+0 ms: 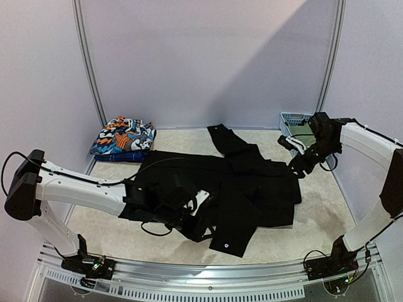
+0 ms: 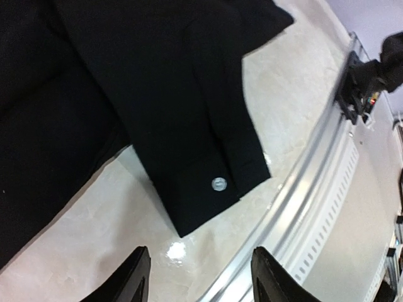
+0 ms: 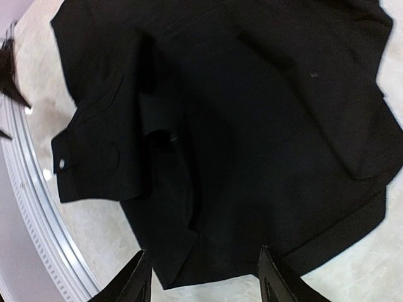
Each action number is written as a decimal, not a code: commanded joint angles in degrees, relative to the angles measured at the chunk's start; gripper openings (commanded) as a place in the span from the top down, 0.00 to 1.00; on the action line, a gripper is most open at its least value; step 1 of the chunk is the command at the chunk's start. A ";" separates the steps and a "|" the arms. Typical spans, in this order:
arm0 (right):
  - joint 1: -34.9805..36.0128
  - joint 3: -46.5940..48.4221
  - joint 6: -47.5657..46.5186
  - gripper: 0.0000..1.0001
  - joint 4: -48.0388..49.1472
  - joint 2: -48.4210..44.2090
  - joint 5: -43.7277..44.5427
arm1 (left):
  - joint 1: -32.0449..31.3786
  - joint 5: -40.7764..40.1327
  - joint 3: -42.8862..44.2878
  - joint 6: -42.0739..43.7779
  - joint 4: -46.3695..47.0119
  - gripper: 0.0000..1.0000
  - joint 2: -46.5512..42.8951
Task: Fold and stack the mixed laundry pile
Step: Adjust the 1/3-folded shirt at the center of the board.
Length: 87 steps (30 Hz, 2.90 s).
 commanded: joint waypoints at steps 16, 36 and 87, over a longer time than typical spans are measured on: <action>4.44 -7.21 -2.38 0.42 1.12 -7.38 0.79 | -0.49 3.64 2.98 -5.49 6.21 0.45 16.68; 4.44 -7.22 -1.56 0.42 2.40 -7.33 3.34 | 1.57 -1.96 16.32 2.92 -4.16 1.00 14.22; 3.98 -7.96 -1.01 0.42 3.38 -9.16 11.46 | 23.98 13.27 48.61 0.31 14.89 1.00 32.84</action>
